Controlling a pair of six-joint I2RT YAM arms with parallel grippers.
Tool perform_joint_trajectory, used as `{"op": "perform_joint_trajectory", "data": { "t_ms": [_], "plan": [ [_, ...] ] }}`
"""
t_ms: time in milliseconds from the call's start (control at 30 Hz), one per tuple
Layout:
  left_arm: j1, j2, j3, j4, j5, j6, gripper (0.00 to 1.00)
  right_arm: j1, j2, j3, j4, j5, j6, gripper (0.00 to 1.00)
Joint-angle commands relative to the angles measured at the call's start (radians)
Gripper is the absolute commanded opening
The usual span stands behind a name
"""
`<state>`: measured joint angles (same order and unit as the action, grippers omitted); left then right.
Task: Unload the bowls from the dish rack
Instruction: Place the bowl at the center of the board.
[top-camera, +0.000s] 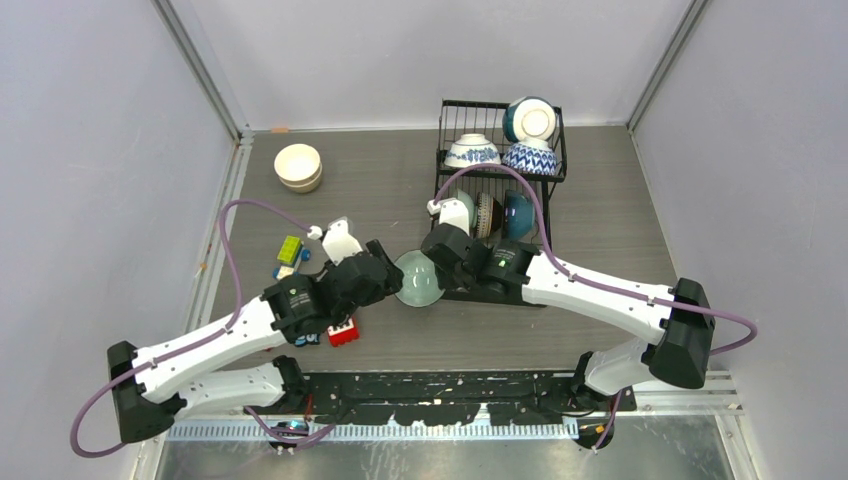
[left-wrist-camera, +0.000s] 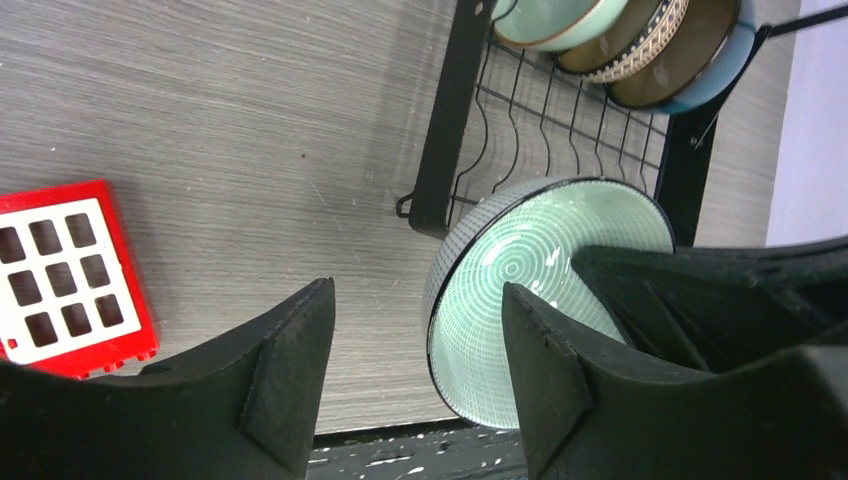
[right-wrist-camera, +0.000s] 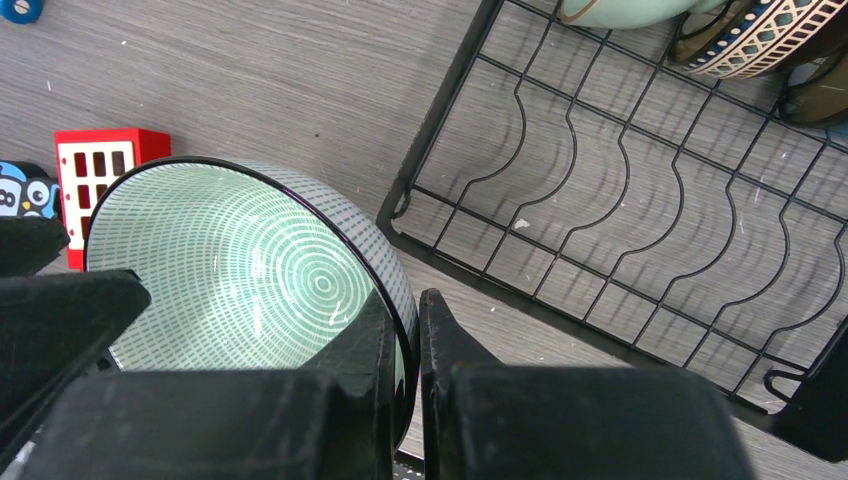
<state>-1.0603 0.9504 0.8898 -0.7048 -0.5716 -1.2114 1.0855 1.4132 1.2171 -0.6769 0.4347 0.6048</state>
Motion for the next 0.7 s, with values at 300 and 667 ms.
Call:
{"op": "perform_joint_trajectory", "data": {
  "t_ms": [300, 667],
  "plan": [
    [0.013, 0.080, 0.075, -0.048, -0.049, -0.081, 0.53, 0.002, -0.029, 0.067, 0.067, 0.023, 0.081, 0.01],
    [0.013, 0.088, 0.052, -0.037, -0.053, -0.083, 0.36, 0.003, 0.001, 0.105, 0.046, 0.007, 0.100, 0.01]
  ]
}}
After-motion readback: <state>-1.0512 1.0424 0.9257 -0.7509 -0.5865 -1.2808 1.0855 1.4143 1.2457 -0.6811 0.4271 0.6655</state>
